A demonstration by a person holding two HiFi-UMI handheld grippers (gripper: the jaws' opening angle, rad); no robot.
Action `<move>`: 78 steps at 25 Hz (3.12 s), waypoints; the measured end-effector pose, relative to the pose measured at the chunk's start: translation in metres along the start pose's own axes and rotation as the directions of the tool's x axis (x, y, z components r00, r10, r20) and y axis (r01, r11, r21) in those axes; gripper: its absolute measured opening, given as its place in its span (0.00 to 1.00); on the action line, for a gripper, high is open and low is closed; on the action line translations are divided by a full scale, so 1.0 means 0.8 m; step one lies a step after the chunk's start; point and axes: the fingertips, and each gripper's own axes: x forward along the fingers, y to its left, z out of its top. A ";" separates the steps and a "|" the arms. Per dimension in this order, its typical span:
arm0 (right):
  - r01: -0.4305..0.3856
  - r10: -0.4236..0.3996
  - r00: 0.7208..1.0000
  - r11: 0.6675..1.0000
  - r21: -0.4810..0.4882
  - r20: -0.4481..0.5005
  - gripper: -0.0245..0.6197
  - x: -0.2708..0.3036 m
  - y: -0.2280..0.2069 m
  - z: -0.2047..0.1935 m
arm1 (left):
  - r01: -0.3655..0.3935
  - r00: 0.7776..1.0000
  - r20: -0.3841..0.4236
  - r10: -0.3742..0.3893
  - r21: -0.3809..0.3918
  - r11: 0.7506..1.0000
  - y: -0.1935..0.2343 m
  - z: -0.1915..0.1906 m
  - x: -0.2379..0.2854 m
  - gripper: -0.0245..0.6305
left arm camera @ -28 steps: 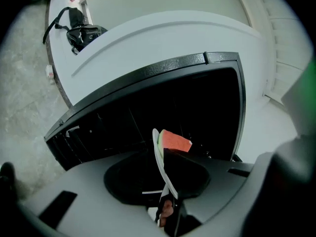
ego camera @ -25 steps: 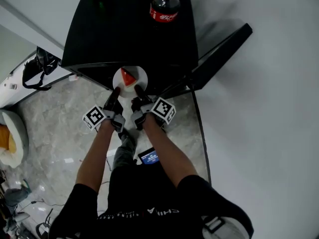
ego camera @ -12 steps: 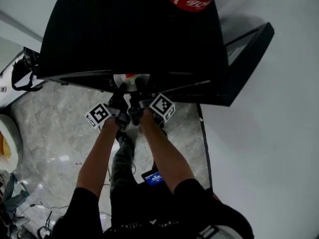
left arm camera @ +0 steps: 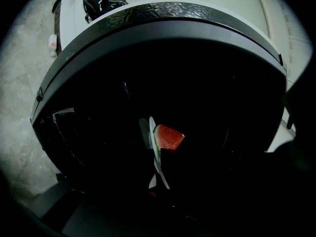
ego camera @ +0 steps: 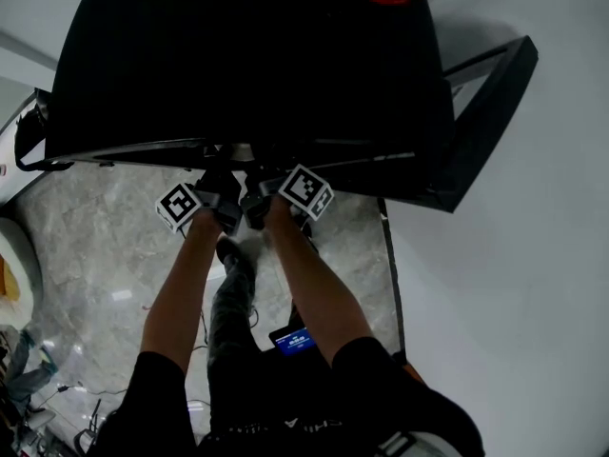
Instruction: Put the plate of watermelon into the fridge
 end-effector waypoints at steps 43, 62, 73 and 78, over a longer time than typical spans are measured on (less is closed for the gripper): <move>0.110 -0.376 0.920 0.527 -0.843 -0.115 0.09 0.003 -0.012 -0.002 | -0.202 0.933 -0.069 0.353 0.710 0.674 0.004 0.002 0.024 0.22; -0.050 -0.382 0.887 0.480 -0.876 -0.259 0.09 -0.039 0.105 -0.023 | 0.090 0.932 -0.224 0.284 0.904 0.418 -0.131 -0.014 -0.035 0.08; -0.179 -0.292 0.904 0.405 -0.897 -0.312 0.09 -0.157 0.142 -0.058 | 0.129 0.948 -0.242 0.206 0.885 0.448 -0.164 -0.097 -0.133 0.07; -0.165 -0.277 0.913 0.425 -0.890 -0.301 0.09 -0.178 0.135 -0.059 | 0.102 0.957 -0.222 0.188 0.862 0.496 -0.164 -0.116 -0.153 0.06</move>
